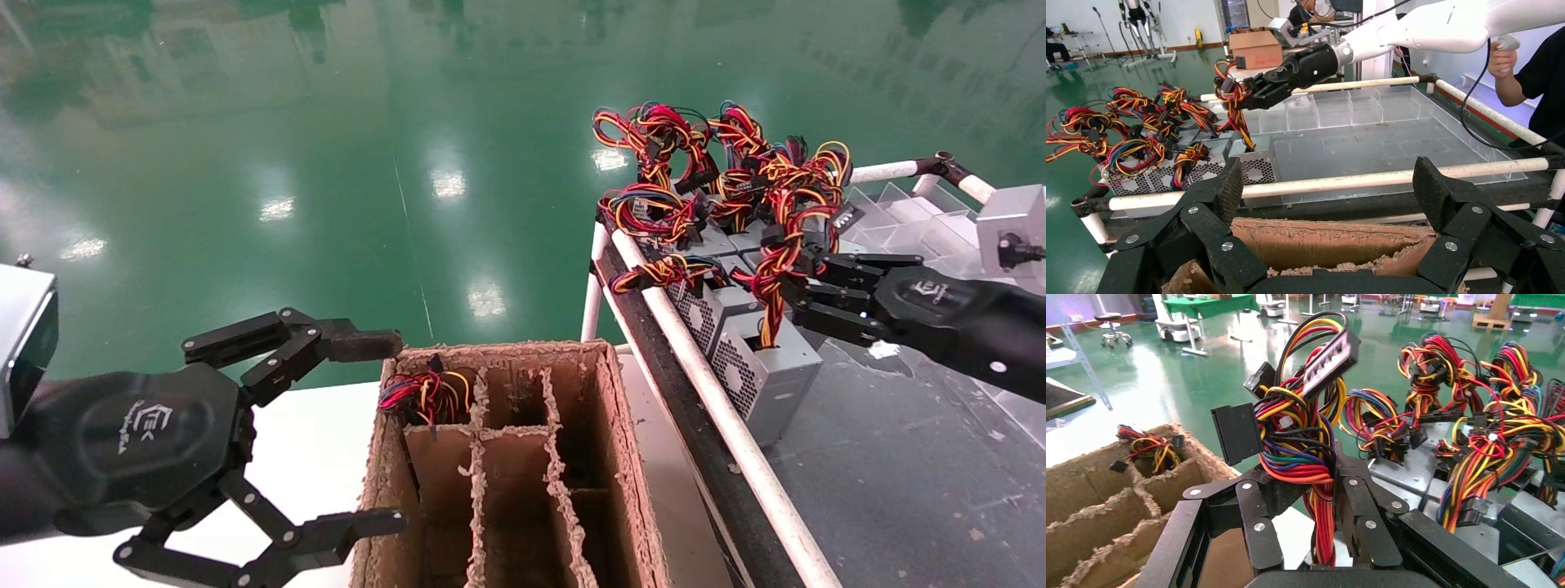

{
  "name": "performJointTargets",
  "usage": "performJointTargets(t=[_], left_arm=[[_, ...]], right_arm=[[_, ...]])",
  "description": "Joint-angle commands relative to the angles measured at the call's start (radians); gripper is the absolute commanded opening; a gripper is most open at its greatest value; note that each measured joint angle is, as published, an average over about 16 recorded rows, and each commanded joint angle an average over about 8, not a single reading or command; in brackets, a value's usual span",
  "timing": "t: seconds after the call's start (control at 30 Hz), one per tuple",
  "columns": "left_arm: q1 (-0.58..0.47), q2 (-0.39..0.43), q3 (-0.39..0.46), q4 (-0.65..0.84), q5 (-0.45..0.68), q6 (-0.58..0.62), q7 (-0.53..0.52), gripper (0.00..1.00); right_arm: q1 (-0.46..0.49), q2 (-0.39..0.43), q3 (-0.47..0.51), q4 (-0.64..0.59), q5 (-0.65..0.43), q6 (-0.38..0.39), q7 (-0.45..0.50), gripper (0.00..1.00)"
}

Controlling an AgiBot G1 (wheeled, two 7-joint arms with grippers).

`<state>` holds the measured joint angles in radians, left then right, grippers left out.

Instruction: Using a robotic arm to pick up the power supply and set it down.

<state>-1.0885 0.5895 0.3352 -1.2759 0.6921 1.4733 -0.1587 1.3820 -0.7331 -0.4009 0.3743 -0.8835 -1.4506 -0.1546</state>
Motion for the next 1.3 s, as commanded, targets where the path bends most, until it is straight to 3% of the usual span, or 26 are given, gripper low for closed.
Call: performJointTargets(t=[0.03, 0.1, 0.17, 1.3], left_arm=[[0.0, 0.0, 0.0, 0.0, 0.0, 0.0, 0.0, 1.0], [0.0, 0.0, 0.0, 0.0, 0.0, 0.0, 0.0, 1.0], [0.0, 0.0, 0.0, 0.0, 0.0, 0.0, 0.0, 1.0], [0.0, 0.0, 0.001, 0.0, -0.001, 0.0, 0.0, 1.0]], right_arm=[[0.012, -0.008, -0.006, -0.016, -0.011, 0.005, -0.001, 0.69], [0.021, -0.011, -0.008, -0.03, -0.013, 0.0, -0.004, 0.93], [0.03, -0.012, -0.01, -0.042, -0.016, -0.008, -0.008, 1.0], [0.181, 0.027, -0.099, -0.169, -0.145, -0.123, -0.043, 1.0]])
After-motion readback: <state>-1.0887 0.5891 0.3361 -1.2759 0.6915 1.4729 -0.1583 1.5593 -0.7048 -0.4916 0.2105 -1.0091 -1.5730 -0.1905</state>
